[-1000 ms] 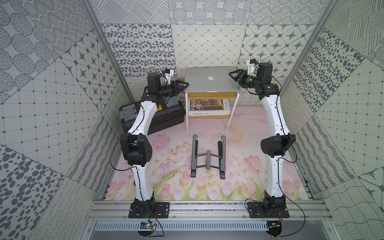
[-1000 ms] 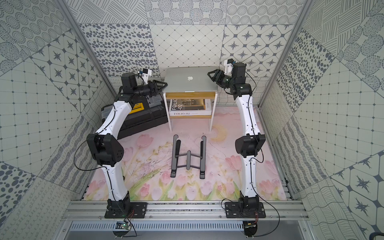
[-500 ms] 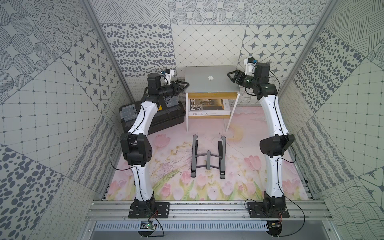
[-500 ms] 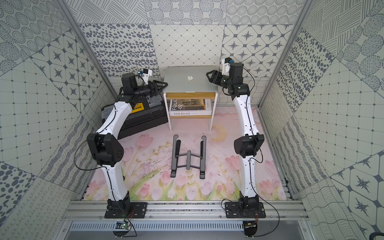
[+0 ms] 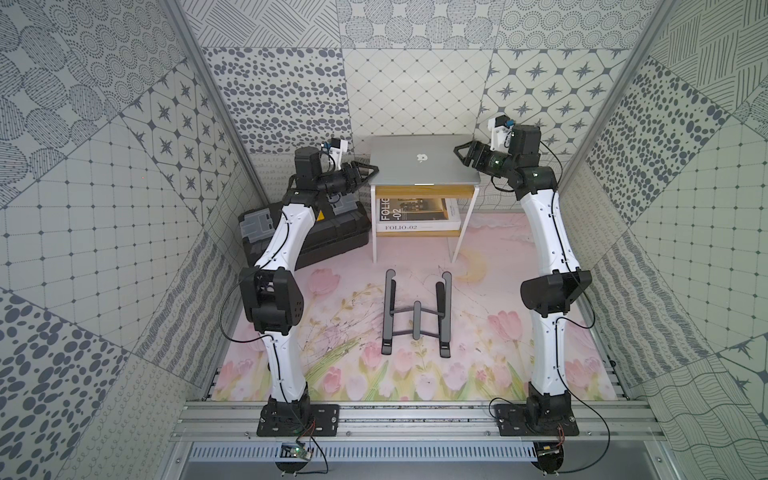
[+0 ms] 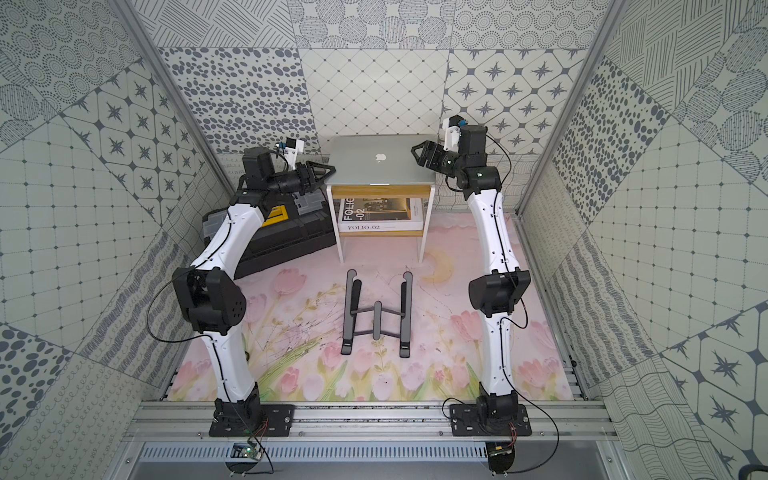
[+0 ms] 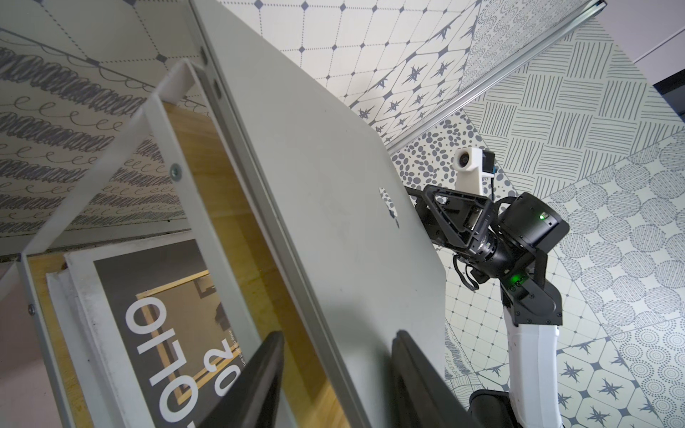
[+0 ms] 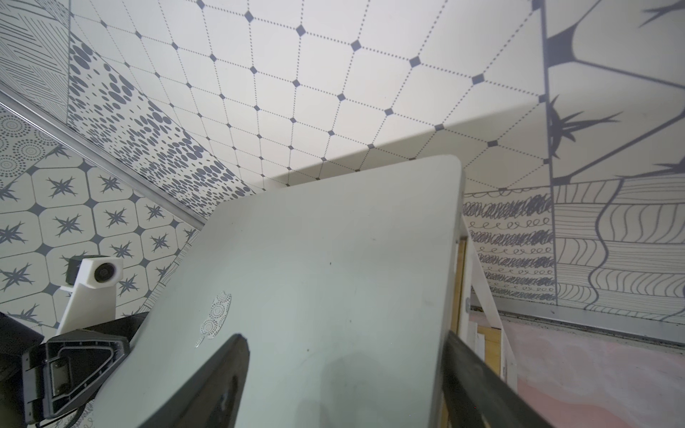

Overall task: Close the laptop lid and set it aside
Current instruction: Place the laptop on the shelf.

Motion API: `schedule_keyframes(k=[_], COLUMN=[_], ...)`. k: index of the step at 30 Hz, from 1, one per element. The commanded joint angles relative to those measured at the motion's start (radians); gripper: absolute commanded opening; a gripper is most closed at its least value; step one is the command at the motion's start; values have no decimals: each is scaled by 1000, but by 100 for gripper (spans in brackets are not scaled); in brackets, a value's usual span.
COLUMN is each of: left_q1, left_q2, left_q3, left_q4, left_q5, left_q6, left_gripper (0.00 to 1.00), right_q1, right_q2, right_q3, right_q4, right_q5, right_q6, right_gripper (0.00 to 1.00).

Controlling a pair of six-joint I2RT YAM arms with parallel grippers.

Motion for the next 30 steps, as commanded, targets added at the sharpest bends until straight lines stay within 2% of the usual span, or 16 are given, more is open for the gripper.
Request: schedule_keyframes(k=[1,12,18,22,27,30], left_q1=[9,11,10,14,32,47], left_q2=[1,3,6,0,-31,-57], left_q3=[-21,-24,-29,-28,-24,-20], left_q4=[-183,-174,-170,-159,-129,-114], left_q5=[15,14,14,9,-8,-22], left_q6=[-13,-16,-12,-15,-23,-25], left_gripper=[51,51,52,53,63,77], right_q1=[17,17,19,19,14,14], right_q2=[-61,-10,-4,1,-21,-52], right_q3=[1,37,45,54,59,45], right_q4=[86,88,90,89,89,89], right_q5=[-31,-7,16,22,34,25], right_q6=[-54,-138,-213,-241,-242,-242], right_gripper=[84,88,96,97,97,97])
